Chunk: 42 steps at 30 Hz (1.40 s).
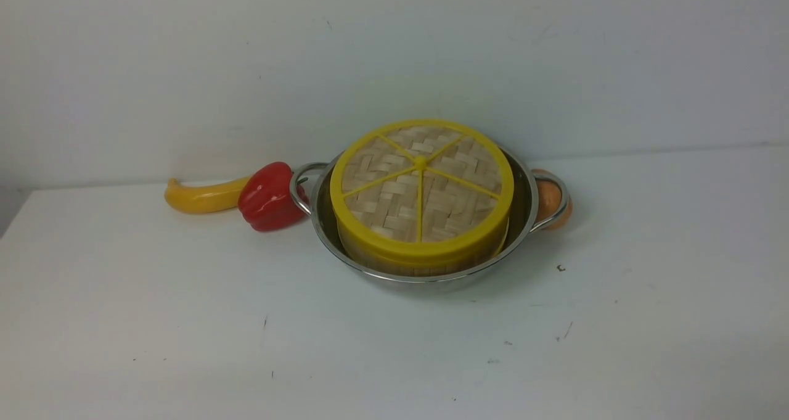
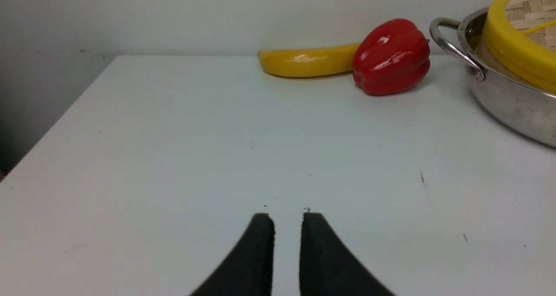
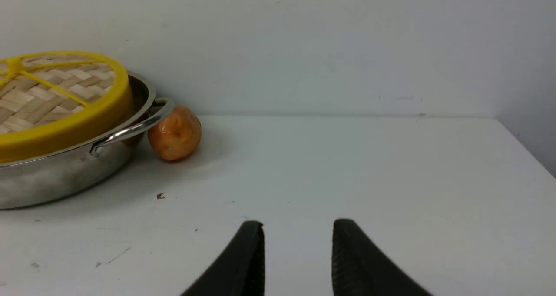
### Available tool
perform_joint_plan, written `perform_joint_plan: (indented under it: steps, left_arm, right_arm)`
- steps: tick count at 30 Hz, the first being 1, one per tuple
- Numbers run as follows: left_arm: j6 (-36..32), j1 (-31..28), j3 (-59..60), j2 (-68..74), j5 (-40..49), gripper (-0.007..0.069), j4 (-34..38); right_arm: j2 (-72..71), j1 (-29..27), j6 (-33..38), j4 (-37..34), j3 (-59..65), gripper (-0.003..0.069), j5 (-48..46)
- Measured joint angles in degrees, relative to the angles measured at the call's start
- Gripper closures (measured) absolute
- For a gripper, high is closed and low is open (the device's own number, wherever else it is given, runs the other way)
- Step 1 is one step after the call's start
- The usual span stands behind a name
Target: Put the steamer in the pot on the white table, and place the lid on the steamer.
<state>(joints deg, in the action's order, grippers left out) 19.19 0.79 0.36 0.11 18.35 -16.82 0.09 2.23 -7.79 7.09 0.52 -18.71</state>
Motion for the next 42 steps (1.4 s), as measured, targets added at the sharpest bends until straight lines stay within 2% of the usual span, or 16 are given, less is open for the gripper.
perform_joint_plan:
  steps: [42]
  left_arm:
    - [-0.2, 0.0, 0.0, 0.0, 0.0, 0.0480, 0.0]
  right_arm:
    - [0.0, 0.0, 0.0, 0.0, 0.0, 0.0416, 0.0]
